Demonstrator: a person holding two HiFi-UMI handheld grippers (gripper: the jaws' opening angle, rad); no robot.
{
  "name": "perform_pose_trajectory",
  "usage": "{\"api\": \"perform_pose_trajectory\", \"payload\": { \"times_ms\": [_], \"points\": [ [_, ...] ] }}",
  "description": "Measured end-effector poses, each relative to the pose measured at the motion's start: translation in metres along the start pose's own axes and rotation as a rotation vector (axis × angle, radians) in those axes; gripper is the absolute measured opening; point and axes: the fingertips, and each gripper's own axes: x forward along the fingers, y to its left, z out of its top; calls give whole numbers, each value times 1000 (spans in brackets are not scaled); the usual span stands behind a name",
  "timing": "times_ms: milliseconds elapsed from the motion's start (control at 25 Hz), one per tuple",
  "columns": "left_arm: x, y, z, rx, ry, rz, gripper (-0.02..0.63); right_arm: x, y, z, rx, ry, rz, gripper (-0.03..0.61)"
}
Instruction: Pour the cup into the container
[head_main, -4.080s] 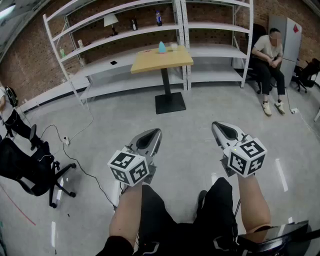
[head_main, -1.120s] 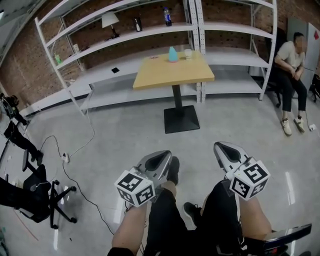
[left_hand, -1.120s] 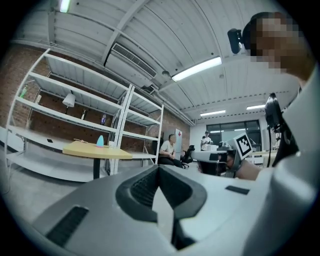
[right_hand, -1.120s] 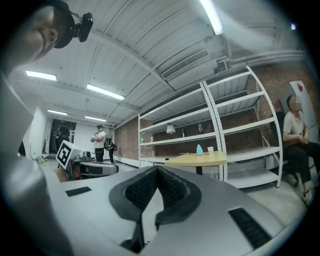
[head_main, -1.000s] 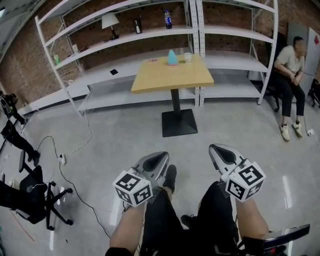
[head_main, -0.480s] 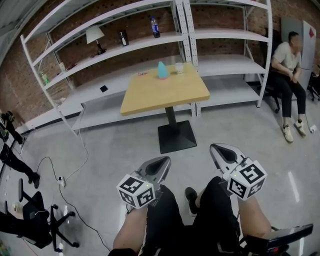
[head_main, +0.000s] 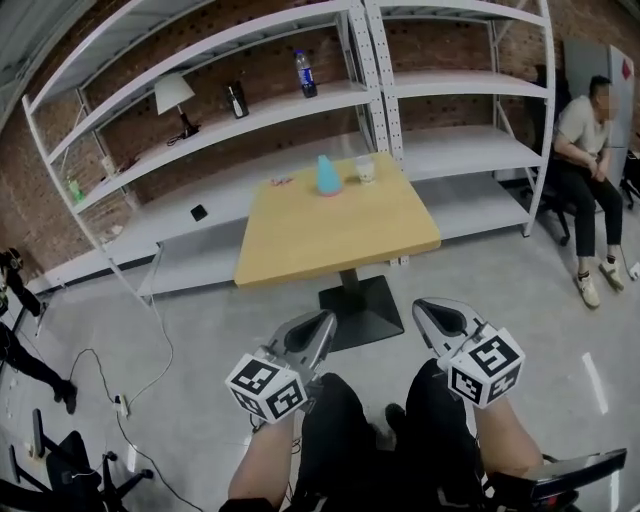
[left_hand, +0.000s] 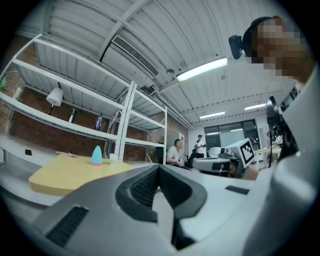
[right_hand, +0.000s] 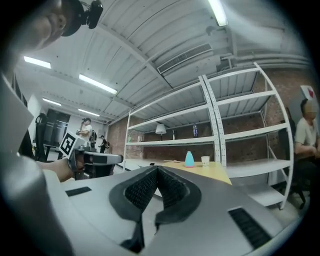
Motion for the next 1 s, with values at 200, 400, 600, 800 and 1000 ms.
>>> {"api": "perform_pose_trajectory", "payload": {
  "times_ms": [200, 400, 600, 800, 1000],
  "points": [
    [52, 86, 18, -43, -38, 49, 2, 69, -44, 2, -10, -14, -2, -6],
    [109, 151, 33, -11, -55, 20, 2, 141, -111, 11, 17, -57, -84, -6],
    [162, 218, 47, 12, -49, -9, 2, 221, -164, 26, -3, -46, -88, -6],
    [203, 291, 50, 22, -35, 5, 2, 299, -216, 37, 11, -58, -110, 48],
    [244, 358, 46, -25, -26, 29, 2, 367, -274, 33, 62, -41, -144, 272]
  ]
}}
